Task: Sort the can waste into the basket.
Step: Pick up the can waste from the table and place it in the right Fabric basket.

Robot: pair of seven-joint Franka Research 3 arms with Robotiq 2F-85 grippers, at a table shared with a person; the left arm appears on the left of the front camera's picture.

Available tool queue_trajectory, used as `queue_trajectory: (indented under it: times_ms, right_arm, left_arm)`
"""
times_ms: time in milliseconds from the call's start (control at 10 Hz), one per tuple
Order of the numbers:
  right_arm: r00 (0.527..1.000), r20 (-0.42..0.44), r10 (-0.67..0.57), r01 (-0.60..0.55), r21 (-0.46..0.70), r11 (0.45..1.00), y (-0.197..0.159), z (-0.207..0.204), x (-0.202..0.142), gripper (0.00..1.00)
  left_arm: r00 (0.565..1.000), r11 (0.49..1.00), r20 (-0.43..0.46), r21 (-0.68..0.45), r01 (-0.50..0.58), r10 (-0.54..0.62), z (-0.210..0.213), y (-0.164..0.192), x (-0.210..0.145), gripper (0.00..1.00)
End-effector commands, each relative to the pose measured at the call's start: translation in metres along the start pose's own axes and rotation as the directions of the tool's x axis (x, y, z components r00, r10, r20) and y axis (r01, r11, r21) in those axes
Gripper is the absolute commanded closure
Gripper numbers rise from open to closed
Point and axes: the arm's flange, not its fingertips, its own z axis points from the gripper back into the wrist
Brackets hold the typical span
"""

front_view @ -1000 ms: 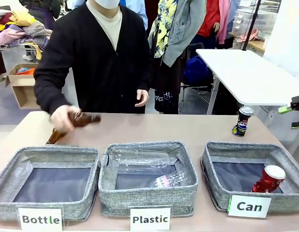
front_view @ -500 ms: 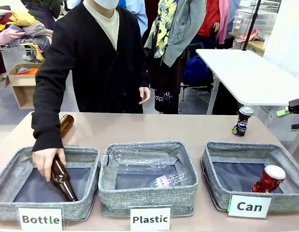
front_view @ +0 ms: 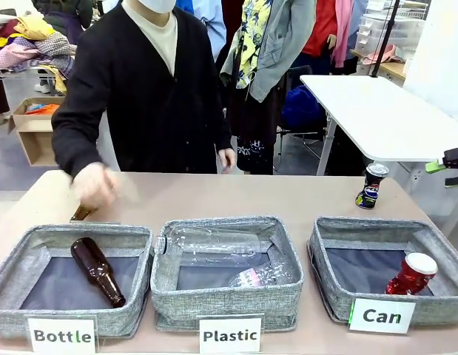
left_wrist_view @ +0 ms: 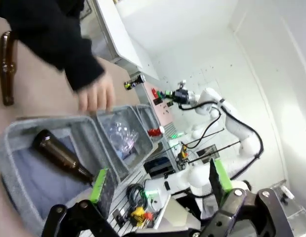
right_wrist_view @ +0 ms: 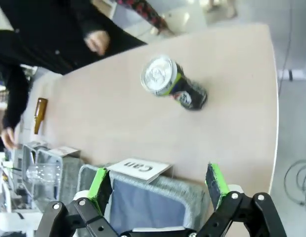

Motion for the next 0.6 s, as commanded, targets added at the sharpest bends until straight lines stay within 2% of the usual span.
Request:
queue_trajectory:
  times_ms: [0, 200, 300, 500]
  right_arm:
    - [0.991, 0.042, 0.131, -0.134, 0.086, 0.987, -0.029, -0.024, 0.011, 0.0]
    - [0.957, 0.035, 0.287, -0.289, 0.118, 0.95, -0.038, -0.042, 0.011, 0.0]
    - [0.926, 0.038, 0.375, -0.377, 0.114, 0.919, -0.04, -0.049, 0.009, 0.0]
    - [0.902, 0.038, 0.431, -0.432, 0.11, 0.895, -0.044, -0.065, 0.005, 0.0]
  left_arm:
    - [0.999, 1.0, -0.031, 0.013, 0.019, -0.019, 0.039, -0.015, -0.019, 0.0]
    - [0.998, 0.999, -0.071, 0.032, -0.001, 0.003, 0.043, -0.008, -0.035, 0.0]
    - [0.995, 0.999, -0.095, 0.032, -0.012, 0.015, 0.037, -0.004, -0.039, 0.0]
    - [0.982, 1.0, -0.186, 0.019, -0.014, 0.018, -0.002, 0.002, -0.044, 0.0]
